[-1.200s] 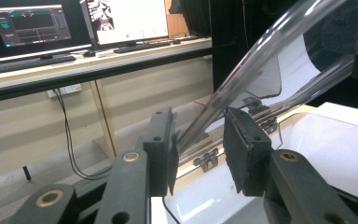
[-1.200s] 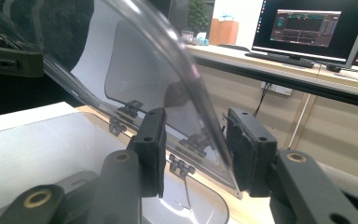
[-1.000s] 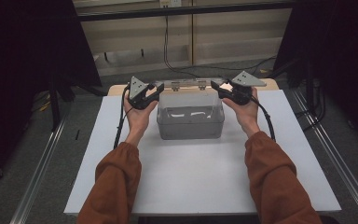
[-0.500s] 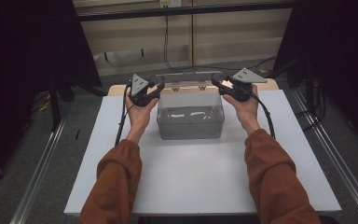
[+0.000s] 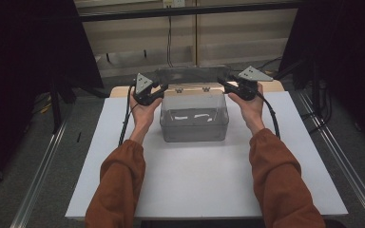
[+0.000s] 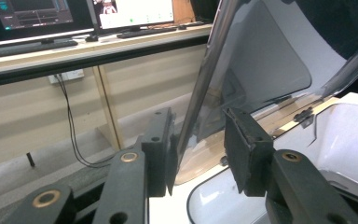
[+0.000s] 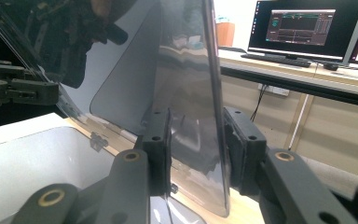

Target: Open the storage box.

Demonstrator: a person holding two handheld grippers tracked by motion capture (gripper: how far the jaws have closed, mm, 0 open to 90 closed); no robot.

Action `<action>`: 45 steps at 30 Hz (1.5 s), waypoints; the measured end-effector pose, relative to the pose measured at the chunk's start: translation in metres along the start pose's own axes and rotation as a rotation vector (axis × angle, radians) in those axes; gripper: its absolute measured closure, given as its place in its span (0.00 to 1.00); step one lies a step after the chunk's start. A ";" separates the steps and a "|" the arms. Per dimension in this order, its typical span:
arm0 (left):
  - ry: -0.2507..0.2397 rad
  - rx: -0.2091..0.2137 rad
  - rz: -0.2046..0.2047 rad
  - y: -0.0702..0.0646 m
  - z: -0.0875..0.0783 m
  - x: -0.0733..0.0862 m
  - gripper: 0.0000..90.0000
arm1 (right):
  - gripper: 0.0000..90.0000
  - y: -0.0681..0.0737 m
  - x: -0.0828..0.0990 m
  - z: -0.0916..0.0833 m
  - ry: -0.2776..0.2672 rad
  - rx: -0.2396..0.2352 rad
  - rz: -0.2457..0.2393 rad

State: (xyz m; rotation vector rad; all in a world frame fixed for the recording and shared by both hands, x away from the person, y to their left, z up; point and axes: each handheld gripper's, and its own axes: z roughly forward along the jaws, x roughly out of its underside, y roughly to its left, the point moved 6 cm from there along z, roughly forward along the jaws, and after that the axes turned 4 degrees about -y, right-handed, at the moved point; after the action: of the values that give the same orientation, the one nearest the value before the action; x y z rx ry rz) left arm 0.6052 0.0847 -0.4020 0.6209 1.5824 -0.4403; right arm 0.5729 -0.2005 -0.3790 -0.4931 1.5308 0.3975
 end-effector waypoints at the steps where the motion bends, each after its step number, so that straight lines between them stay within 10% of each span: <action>1: 0.009 0.000 0.002 0.000 0.000 0.001 0.70 | 0.72 0.000 0.000 0.000 -0.001 -0.001 0.004; 45: 0.088 0.011 -0.035 0.012 0.015 0.010 0.81 | 0.76 -0.018 0.037 0.024 0.102 0.031 0.118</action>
State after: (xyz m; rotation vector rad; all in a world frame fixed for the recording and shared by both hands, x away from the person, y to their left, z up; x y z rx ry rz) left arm 0.6239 0.0856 -0.4121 0.6292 1.6776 -0.4531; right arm 0.6032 -0.2049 -0.4151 -0.4045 1.6679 0.4448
